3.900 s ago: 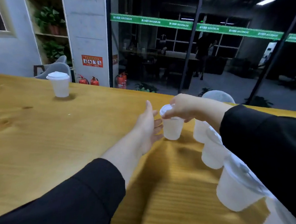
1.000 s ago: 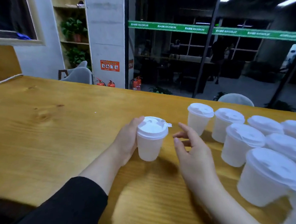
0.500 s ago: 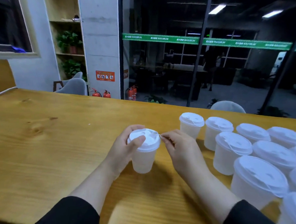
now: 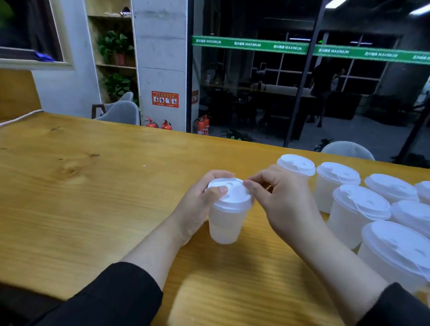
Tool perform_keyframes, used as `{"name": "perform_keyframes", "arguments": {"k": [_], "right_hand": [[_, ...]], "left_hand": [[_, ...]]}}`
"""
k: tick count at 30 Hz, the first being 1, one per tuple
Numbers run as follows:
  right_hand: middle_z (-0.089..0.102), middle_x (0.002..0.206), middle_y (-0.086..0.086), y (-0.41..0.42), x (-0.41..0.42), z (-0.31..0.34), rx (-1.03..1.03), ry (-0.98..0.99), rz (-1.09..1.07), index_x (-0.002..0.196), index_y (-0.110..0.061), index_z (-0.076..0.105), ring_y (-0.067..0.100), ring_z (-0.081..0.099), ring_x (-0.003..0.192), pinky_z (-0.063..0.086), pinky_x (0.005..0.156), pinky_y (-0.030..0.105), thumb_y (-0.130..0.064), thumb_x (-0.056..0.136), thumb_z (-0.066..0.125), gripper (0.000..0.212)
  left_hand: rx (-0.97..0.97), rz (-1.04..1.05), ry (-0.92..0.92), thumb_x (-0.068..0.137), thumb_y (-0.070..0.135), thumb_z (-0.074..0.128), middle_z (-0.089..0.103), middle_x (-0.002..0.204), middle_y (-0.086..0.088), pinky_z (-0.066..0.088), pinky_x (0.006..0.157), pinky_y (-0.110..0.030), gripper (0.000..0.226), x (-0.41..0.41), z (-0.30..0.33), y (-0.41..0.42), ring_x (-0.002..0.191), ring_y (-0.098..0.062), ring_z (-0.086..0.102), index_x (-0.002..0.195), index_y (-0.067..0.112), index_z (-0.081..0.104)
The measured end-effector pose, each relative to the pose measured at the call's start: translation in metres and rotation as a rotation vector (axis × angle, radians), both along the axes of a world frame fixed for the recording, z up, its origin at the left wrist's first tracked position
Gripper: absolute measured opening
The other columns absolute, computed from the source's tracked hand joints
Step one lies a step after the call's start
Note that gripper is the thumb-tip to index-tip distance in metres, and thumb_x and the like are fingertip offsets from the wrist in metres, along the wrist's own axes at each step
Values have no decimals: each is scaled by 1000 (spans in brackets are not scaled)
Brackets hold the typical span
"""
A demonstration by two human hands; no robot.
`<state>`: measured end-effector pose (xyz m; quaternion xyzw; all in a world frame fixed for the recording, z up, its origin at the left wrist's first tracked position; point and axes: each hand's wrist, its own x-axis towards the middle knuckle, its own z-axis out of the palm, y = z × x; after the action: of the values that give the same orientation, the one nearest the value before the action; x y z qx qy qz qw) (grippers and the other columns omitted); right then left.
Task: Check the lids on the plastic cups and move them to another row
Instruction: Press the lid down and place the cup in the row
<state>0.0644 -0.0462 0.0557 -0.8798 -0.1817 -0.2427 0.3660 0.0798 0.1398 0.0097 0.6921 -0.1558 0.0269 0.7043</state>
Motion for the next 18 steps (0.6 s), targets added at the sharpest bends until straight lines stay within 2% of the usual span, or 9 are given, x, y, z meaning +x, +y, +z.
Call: {"name": "perform_keyframes", "arguments": {"k": [4, 7, 9, 13, 15, 17, 18], "right_hand": [[60, 93, -12, -5, -1, -6, -104, -57, 35, 97, -19, 77, 4, 56, 87, 42, 73, 15, -27, 100, 64, 16], [60, 101, -13, -11, -6, -10, -187, -67, 36, 102, -25, 76, 11, 56, 99, 49, 82, 34, -41, 102, 53, 28], [59, 102, -17, -12, -10, -7, -230, -34, 28, 102, -32, 74, 11, 55, 103, 51, 83, 40, -55, 99, 44, 38], [55, 97, -17, -12, -14, 3, -335, 17, -2, 109, -37, 76, 8, 51, 99, 50, 80, 40, -64, 95, 35, 51], [53, 101, -17, -8, -15, 9, -338, 13, -20, 105, -35, 77, 8, 49, 101, 48, 83, 37, -66, 95, 36, 53], [51, 119, -14, 0, -13, 16, -296, -16, -22, 112, -32, 73, 10, 48, 115, 46, 93, 36, -72, 91, 39, 57], [49, 130, -12, 4, -11, 19, -291, -3, 0, 122, -31, 66, 11, 46, 124, 45, 100, 36, -76, 87, 41, 62]], "left_hand": [[0, 9, -11, 73, 55, 59, 73, 113, -2, 49, 80, -34, 43, 2, -1, 0, 99, -19, 69, 112, 38, 70], [4, 7, -24, 74, 56, 59, 74, 114, -2, 50, 80, -31, 46, 1, -1, 1, 100, -19, 69, 114, 37, 69], [11, 7, -33, 75, 56, 58, 74, 112, 0, 51, 78, -27, 50, 0, 0, 0, 100, -18, 70, 117, 33, 67], [14, 12, -22, 75, 57, 56, 74, 113, 2, 51, 79, -28, 48, -2, 0, 0, 100, -16, 70, 117, 36, 67], [18, 22, -24, 74, 56, 56, 74, 116, -3, 51, 83, -32, 45, -1, 0, 1, 103, -20, 70, 114, 40, 68], [32, 35, -16, 74, 58, 57, 72, 122, -5, 51, 94, -42, 46, 1, -2, 1, 112, -23, 68, 118, 46, 65], [29, 37, -3, 74, 61, 58, 70, 126, -2, 49, 102, -46, 51, 2, -3, 1, 118, -19, 66, 124, 49, 62]]}}
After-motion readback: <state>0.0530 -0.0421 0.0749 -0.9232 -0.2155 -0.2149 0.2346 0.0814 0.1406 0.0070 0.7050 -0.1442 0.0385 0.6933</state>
